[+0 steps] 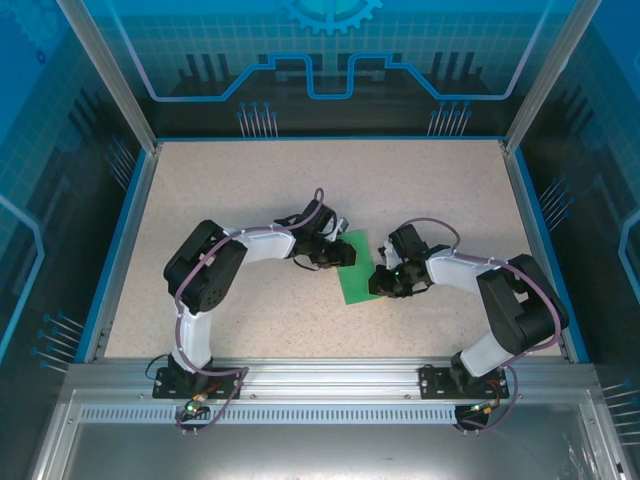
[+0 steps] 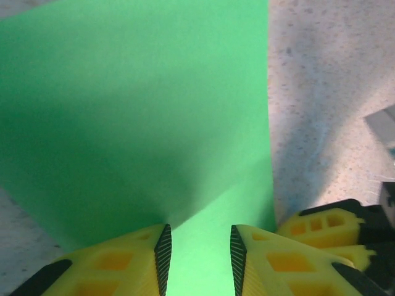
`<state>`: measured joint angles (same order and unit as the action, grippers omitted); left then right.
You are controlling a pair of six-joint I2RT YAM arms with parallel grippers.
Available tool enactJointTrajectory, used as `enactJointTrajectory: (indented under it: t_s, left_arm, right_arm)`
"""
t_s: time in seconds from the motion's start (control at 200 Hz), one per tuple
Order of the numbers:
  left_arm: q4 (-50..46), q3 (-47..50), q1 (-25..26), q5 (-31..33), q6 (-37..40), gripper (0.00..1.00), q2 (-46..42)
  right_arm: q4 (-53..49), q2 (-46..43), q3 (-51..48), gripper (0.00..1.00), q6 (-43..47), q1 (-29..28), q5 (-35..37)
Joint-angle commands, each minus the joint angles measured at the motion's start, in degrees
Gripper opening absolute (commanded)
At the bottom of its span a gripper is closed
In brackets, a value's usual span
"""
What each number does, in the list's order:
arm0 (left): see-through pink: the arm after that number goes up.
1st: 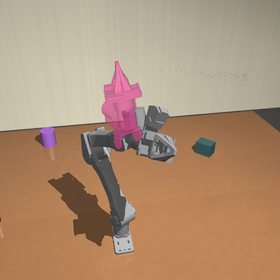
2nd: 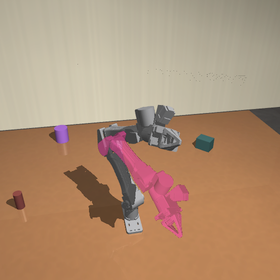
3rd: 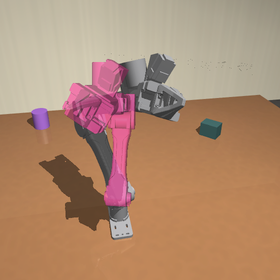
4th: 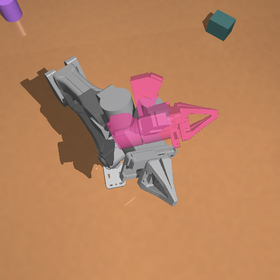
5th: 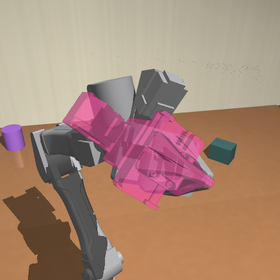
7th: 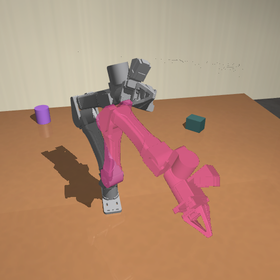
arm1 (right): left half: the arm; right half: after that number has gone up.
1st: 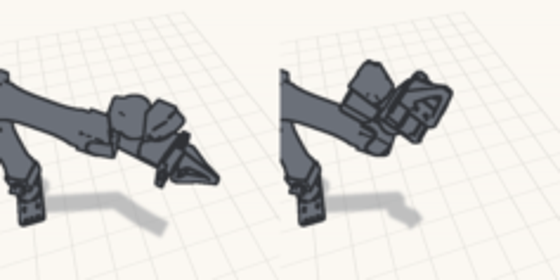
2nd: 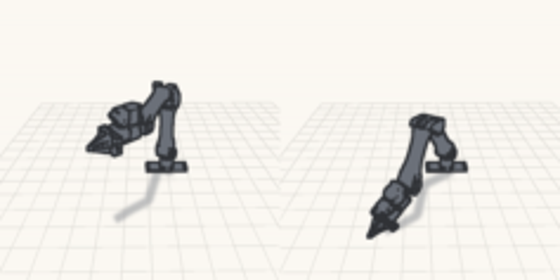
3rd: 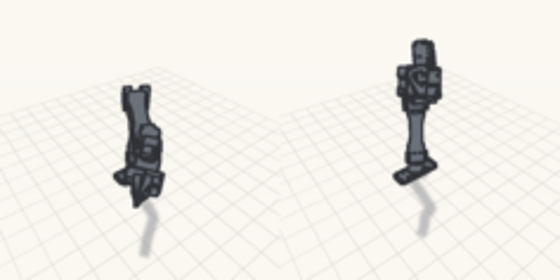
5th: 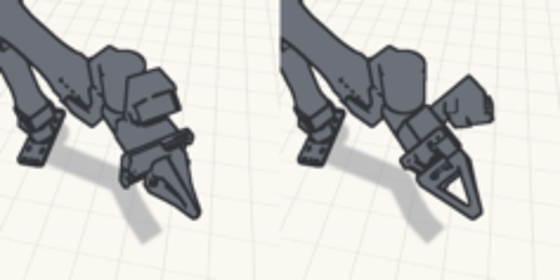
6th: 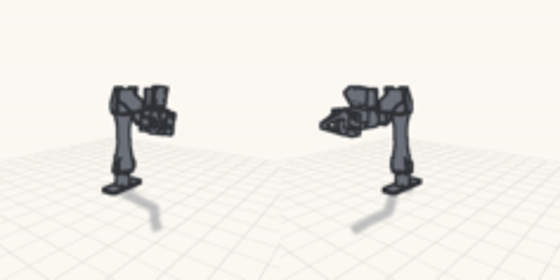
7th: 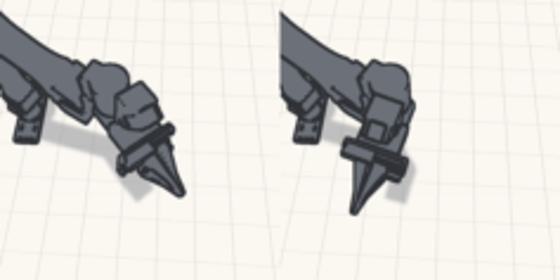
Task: Fold a paper plane with a square sheet of paper (fold left side to right side)
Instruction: Hold the square sheet of paper at the center of the table, then first fold the square sheet of paper in half at the center of the table.
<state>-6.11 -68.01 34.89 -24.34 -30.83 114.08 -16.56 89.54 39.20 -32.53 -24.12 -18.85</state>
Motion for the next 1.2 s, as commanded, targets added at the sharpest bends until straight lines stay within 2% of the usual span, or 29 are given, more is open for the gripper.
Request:
enactJointTrajectory:
  t_s: [0.0,0.62,1.195]
  left_arm:
    - [-1.23,-0.08,-0.69,1.38,2.17,0.34,1.36]
    - [1.30,-0.88,-5.59,6.93,3.27,0.34,5.06]
    - [-4.65,-15.65,-11.06,8.07,3.69,0.36,12.87]
  right_arm:
    - [-4.80,1.65,-1.17,0.15,1.07,-0.44,5.05]
    - [-6.65,1.27,-2.43,0.14,1.14,-0.49,5.15]
    - [-5.29,-0.71,-4.64,0.14,-0.43,-0.57,3.63]
